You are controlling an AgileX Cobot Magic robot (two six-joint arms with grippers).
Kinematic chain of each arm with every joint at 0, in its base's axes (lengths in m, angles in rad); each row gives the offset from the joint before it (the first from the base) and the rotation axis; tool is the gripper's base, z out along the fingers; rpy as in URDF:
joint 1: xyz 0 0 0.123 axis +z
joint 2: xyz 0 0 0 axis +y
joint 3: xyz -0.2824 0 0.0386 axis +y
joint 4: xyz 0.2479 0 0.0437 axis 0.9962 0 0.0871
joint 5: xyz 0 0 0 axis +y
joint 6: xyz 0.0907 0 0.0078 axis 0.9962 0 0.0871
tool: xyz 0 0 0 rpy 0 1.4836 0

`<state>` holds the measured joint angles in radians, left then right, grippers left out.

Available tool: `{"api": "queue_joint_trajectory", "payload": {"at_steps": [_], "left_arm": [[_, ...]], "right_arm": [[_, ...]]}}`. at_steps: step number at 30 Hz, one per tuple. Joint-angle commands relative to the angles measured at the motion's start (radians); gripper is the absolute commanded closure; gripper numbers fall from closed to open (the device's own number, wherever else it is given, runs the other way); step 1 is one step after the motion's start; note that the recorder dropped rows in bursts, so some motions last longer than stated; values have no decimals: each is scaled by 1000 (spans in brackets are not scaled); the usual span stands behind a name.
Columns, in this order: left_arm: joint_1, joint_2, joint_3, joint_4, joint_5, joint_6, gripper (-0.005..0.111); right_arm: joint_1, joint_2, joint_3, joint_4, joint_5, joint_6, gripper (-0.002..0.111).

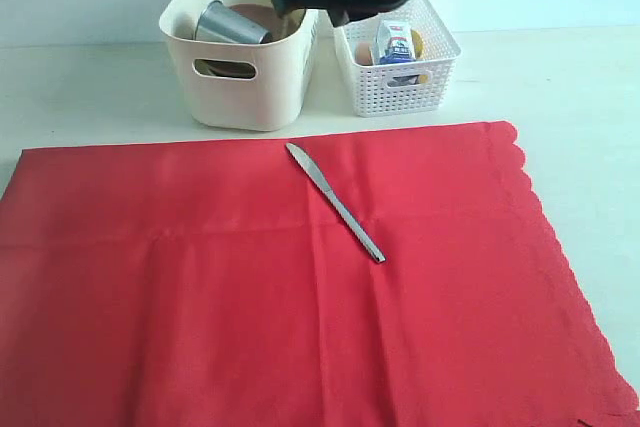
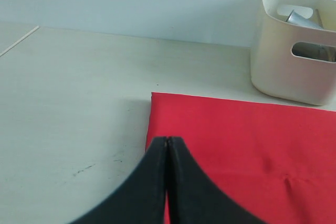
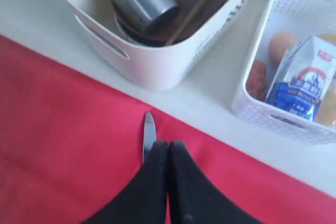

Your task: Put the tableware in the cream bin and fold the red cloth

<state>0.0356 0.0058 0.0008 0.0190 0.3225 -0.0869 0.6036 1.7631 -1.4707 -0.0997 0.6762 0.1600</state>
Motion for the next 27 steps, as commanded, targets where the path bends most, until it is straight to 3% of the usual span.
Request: {"api": "queue_joint_trajectory", "payload": {"at_steps": [1, 5, 13, 23, 27], "left_arm": [[1, -6, -1, -3, -6, 4, 106], [1, -6, -1, -3, -6, 4, 106], [1, -6, -1, -3, -6, 4, 106], [1, -6, -1, -3, -6, 4, 106], [1, -6, -1, -3, -6, 4, 106]], "right_arm": [[1, 111, -1, 12, 102, 29, 108], [7, 225, -1, 17, 122, 83, 98], [41, 356, -1, 22, 91, 68, 64], [39, 434, -1, 26, 80, 63, 67], [39, 436, -1, 8, 90, 43, 88]]}}
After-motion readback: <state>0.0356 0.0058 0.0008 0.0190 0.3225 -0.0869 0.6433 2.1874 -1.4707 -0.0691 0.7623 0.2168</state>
